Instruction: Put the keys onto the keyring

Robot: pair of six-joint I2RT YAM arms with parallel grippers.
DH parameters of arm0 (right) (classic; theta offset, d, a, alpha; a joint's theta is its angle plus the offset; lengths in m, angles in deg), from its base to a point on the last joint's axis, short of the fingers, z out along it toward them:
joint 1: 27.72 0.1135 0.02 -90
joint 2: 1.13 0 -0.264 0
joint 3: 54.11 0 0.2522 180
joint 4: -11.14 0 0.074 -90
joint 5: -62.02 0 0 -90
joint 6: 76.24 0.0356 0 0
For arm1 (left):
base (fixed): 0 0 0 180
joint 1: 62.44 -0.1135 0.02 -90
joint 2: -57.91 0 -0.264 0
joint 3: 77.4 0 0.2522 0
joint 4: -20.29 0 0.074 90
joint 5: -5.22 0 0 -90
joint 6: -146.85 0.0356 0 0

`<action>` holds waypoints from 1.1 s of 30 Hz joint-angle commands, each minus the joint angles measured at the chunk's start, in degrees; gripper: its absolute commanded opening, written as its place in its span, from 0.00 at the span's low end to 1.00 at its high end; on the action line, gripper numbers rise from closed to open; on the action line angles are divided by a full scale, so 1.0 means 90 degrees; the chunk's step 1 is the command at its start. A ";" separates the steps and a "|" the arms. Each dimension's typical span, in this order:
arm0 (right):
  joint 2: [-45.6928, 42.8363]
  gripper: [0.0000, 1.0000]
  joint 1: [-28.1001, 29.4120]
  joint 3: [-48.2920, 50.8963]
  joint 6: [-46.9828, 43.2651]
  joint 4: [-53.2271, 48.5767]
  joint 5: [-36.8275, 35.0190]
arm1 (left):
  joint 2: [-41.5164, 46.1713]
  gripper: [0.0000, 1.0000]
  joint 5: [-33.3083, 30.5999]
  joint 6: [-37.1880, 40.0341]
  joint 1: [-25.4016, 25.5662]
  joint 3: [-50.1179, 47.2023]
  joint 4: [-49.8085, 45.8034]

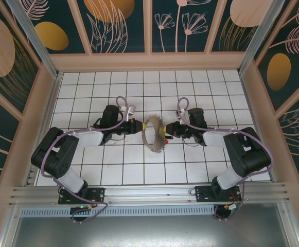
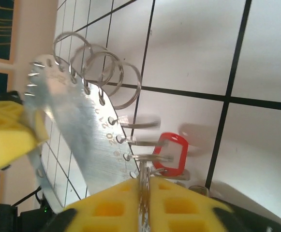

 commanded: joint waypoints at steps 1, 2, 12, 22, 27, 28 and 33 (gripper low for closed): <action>-0.0898 0.26 0.0064 -0.0229 -0.0532 -0.0761 -0.0684 | 0.0432 0.00 -0.0621 0.2192 0.0021 0.1231 -0.2706; -0.1234 0.29 0.0049 -0.0228 -0.0634 -0.0987 -0.1130 | 0.0541 0.00 -0.1036 0.2759 0.0022 0.1643 -0.3318; -0.3243 0.40 0.0022 0.0752 -0.1181 -0.0236 -0.3699 | 0.0886 0.00 0.1795 0.4570 0.0103 0.2863 -0.4490; -0.3673 0.40 0.0002 0.0971 -0.1123 -0.0410 -0.4431 | 0.0330 0.00 0.1184 0.4609 0.0100 0.3146 -0.5150; -0.3694 0.40 -0.0002 0.0991 -0.1164 -0.0494 -0.4466 | 0.0126 0.00 0.1785 0.4404 0.0110 0.2922 -0.4826; -0.3692 0.40 -0.0009 0.1002 -0.1166 -0.0494 -0.4478 | 0.0129 0.00 0.1979 0.4218 0.0127 0.2829 -0.4571; -0.3675 0.39 -0.0010 0.1085 -0.1092 -0.0433 -0.4499 | -0.0037 0.00 0.2306 0.3969 0.0273 0.2723 -0.4262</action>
